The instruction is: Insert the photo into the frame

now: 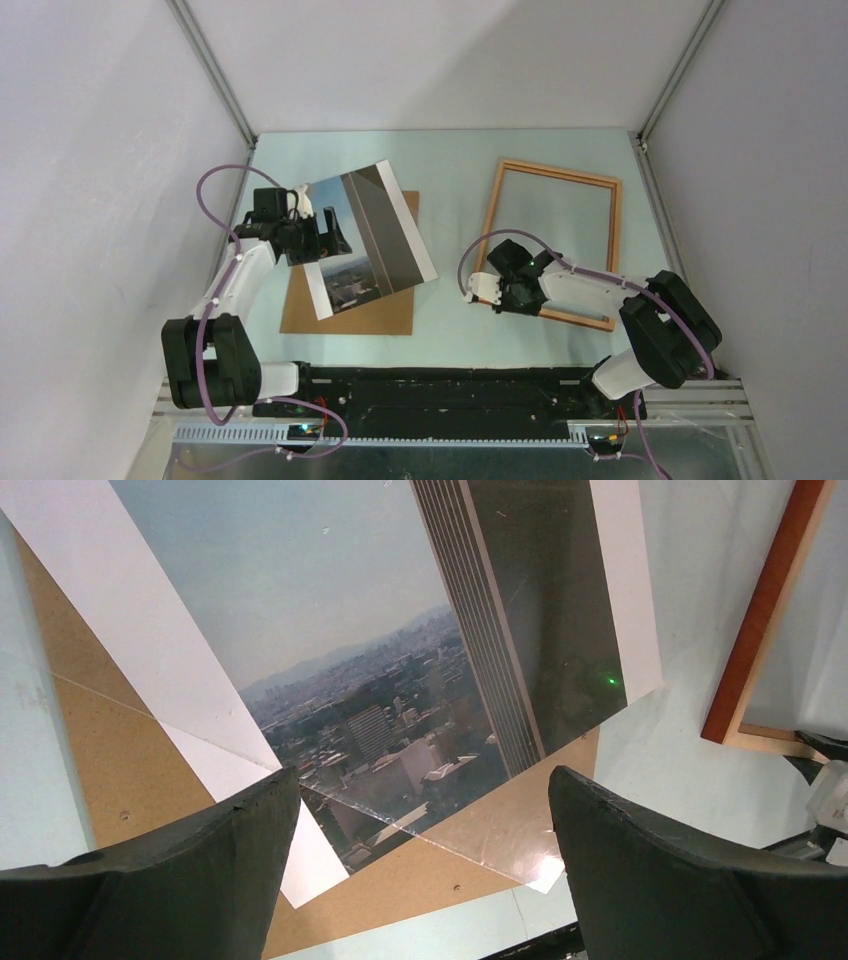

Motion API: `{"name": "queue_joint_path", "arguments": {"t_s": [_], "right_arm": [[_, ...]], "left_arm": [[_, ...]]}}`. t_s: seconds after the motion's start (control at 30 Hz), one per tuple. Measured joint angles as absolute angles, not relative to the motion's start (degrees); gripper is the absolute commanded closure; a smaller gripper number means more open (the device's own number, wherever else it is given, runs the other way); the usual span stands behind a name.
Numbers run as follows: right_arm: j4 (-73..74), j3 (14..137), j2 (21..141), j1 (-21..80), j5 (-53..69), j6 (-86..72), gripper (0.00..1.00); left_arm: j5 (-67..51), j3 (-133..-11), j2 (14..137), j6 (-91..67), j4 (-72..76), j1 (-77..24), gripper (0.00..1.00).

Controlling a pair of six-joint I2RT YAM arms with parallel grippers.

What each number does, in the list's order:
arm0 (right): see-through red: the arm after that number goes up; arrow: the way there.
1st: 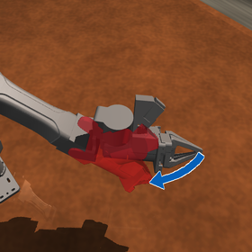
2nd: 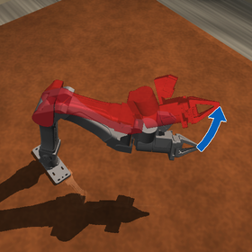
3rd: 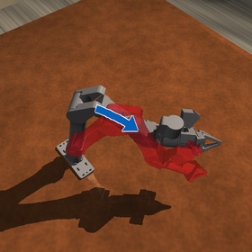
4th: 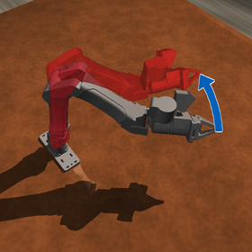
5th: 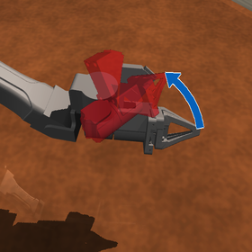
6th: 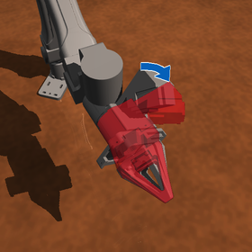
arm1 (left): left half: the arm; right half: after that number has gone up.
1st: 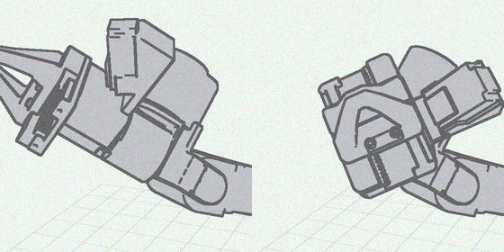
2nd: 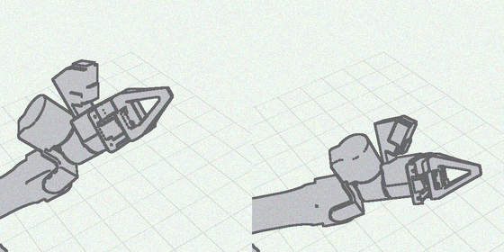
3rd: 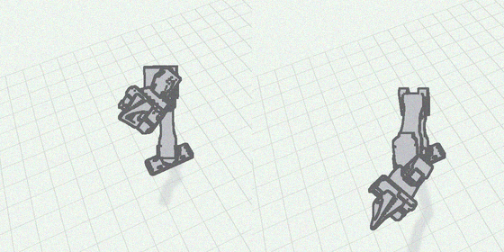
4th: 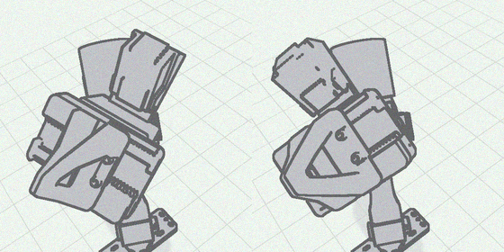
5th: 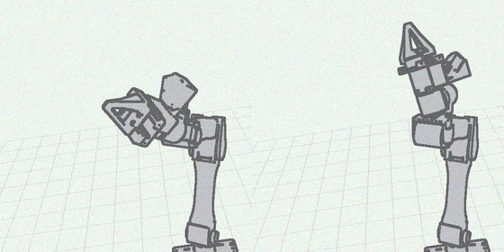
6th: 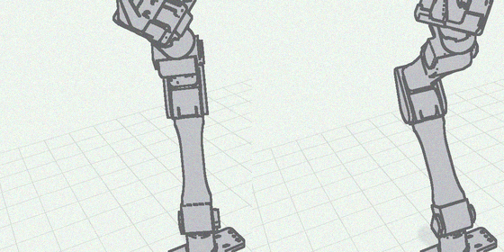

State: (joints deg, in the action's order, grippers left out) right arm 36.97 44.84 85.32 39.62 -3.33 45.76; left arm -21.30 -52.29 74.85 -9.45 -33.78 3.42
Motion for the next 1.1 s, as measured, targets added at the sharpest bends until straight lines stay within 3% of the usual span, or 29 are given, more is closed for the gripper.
{"name": "queue_joint_path", "arguments": {"t_s": [0.6, 0.67, 0.97, 1.1], "right_arm": [[32.49, 40.99, 83.02, 45.21, -8.69, 54.13, 1.0], [31.55, 40.82, 83.07, 45.63, -9.34, 54.33, 0.94], [26.52, 40.64, 82.67, 43.66, -9.74, 53.95, 0.36], [27.22, 43.03, 81.91, 41.71, -5.41, 50.41, 0.21]], "left_arm": [[-20.64, -50.52, 72.03, -8.91, -33.58, 3.42, 0.02], [-20.21, -50.3, 71.92, -8.88, -33.65, 3.42, 0.02], [-14.24, -49.04, 70.02, -7.88, -33.54, 3.46, 0.02], [-12.05, -47.92, 70.04, -7.27, -33.58, 3.7, 0.02]]}}
